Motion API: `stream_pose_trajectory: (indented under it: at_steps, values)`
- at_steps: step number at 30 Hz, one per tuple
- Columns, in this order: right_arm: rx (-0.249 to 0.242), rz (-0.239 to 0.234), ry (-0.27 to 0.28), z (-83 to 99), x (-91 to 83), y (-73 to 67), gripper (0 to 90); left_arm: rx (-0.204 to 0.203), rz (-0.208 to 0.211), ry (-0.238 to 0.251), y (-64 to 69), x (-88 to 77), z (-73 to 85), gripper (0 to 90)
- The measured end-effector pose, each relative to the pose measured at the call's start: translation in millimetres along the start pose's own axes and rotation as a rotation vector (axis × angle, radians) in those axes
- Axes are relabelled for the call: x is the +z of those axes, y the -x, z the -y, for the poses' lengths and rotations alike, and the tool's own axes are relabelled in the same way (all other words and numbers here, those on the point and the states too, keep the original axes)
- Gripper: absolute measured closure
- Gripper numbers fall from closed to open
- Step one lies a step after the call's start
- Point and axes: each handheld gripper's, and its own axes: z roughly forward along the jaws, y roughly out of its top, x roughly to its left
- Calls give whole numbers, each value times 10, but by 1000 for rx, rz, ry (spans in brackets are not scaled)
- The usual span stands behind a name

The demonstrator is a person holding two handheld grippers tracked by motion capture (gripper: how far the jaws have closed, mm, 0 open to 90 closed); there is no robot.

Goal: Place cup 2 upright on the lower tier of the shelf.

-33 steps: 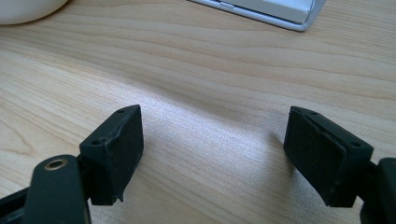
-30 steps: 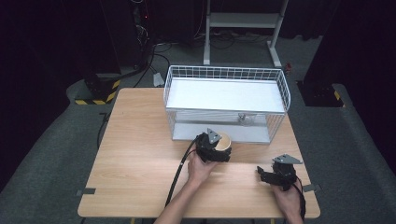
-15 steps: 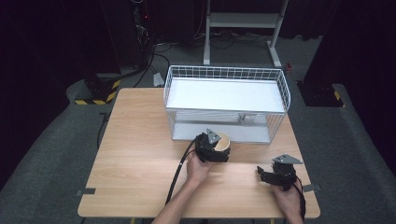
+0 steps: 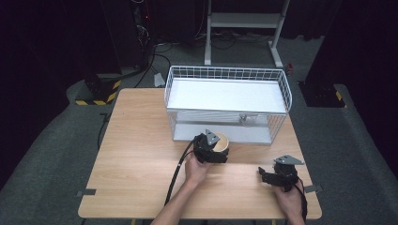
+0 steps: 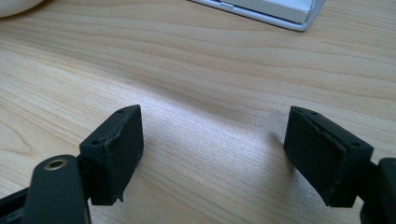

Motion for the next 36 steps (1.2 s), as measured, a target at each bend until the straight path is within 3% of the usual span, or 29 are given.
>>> stream_pose_trajectory:
  at_steps: [8, 19, 28, 36]
  values:
    - [0, 0, 0, 0, 0, 0, 202, -21, 18, 17, -29, -114, -16, 95]
    - [0, 0, 0, 0, 0, 0, 202, -35, -6, 30, -173, -263, -24, 95]
    - [0, 0, 0, 0, 0, 0, 202, -44, -40, 3, -328, -265, -26, 95]
    - [0, 0, 0, 0, 0, 0, 202, -84, -58, 5, -456, -226, -49, 95]
